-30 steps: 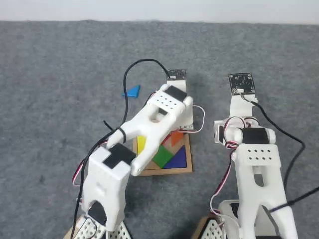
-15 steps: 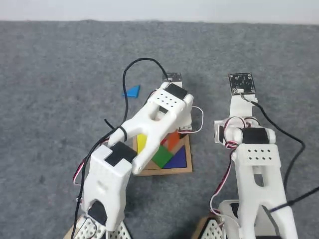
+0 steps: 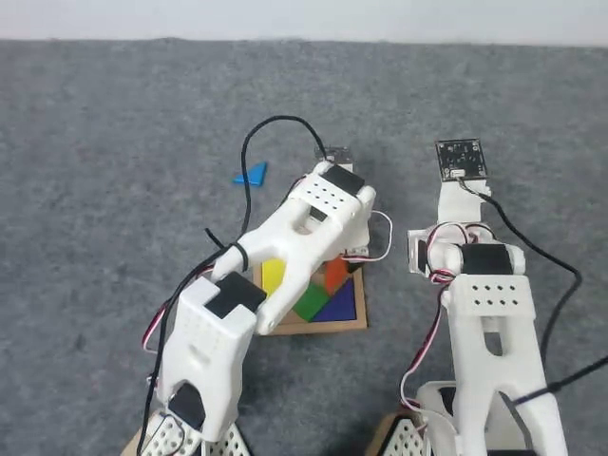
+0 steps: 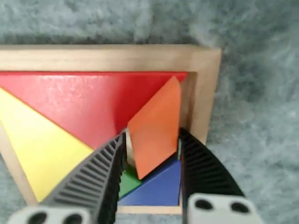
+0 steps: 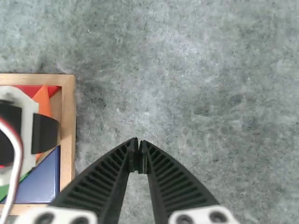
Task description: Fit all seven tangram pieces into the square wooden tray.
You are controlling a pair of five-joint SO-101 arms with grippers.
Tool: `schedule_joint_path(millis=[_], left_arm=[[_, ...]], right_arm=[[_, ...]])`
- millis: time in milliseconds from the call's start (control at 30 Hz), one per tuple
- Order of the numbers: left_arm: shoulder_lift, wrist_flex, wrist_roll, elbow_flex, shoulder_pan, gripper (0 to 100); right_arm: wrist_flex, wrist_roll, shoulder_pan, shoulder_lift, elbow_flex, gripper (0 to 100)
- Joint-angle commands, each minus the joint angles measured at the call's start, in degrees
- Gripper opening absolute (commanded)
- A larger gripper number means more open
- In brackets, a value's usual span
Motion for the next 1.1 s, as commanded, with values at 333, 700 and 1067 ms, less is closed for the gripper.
schedule_joint_path(millis=[333, 700, 1067], left_arm=[[-0.9, 11.6, 0.1, -12.3, 0.4, 24], [-2.7, 15.7, -8.4, -15.7, -10.2, 24], [-11.5, -4.4, -26.8, -5.8, -22.9, 1]], right_arm=[[-1.4, 1.2, 0.6, -1.9, -0.7, 0.9], [-1.4, 1.3, 0.6, -1.9, -0.8, 0.9], [-1.4, 1.4, 0.4, -1.4, -0.8, 0.9]])
